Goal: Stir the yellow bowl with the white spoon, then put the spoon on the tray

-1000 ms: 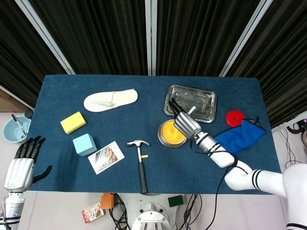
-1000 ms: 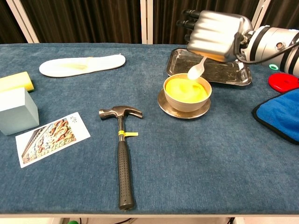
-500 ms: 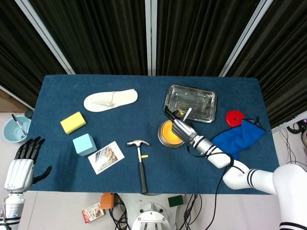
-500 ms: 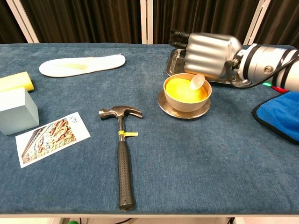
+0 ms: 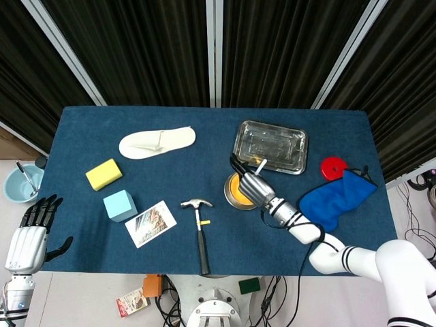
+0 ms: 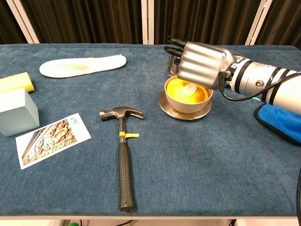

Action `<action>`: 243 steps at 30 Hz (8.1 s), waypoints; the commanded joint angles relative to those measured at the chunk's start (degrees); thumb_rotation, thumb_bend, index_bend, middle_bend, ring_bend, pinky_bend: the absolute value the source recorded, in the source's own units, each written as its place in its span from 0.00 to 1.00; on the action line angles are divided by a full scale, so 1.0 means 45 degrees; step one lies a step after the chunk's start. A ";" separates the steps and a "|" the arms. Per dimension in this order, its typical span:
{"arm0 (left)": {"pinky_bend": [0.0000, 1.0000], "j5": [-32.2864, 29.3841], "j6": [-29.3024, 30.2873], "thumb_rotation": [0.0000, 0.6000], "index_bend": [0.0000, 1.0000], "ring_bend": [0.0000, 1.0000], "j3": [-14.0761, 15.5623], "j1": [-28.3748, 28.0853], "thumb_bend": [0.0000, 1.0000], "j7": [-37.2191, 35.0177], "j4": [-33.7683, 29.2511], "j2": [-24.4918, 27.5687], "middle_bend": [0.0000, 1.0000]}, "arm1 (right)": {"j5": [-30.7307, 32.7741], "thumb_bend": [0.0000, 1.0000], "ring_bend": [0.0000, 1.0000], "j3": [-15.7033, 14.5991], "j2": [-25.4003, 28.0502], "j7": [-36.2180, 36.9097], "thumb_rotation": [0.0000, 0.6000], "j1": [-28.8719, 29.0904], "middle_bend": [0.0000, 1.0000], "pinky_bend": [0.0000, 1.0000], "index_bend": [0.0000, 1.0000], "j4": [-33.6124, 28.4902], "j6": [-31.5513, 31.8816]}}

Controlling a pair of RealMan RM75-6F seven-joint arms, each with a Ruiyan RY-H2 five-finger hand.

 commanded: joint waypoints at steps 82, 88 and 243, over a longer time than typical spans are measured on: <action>0.11 0.0134 0.0251 1.00 0.09 0.01 0.0030 0.0221 0.21 0.0201 -0.0223 0.0013 0.05 | -0.2009 0.45 0.02 0.0526 -0.0286 -0.1771 1.00 -0.0126 0.33 0.00 0.71 0.0533 -0.0760; 0.11 0.0174 0.0261 1.00 0.09 0.01 -0.0020 0.0176 0.21 0.0285 -0.0344 0.0043 0.05 | -0.1789 0.45 0.02 0.0712 -0.0408 -0.0236 1.00 -0.0780 0.33 0.00 0.71 0.1101 0.0250; 0.11 -0.0087 0.0058 1.00 0.09 0.01 -0.0137 0.0041 0.21 0.0799 -0.0660 -0.0051 0.05 | 0.6697 0.34 0.00 0.4815 -0.3494 0.3993 1.00 0.1027 0.20 0.00 0.37 0.6745 -0.2614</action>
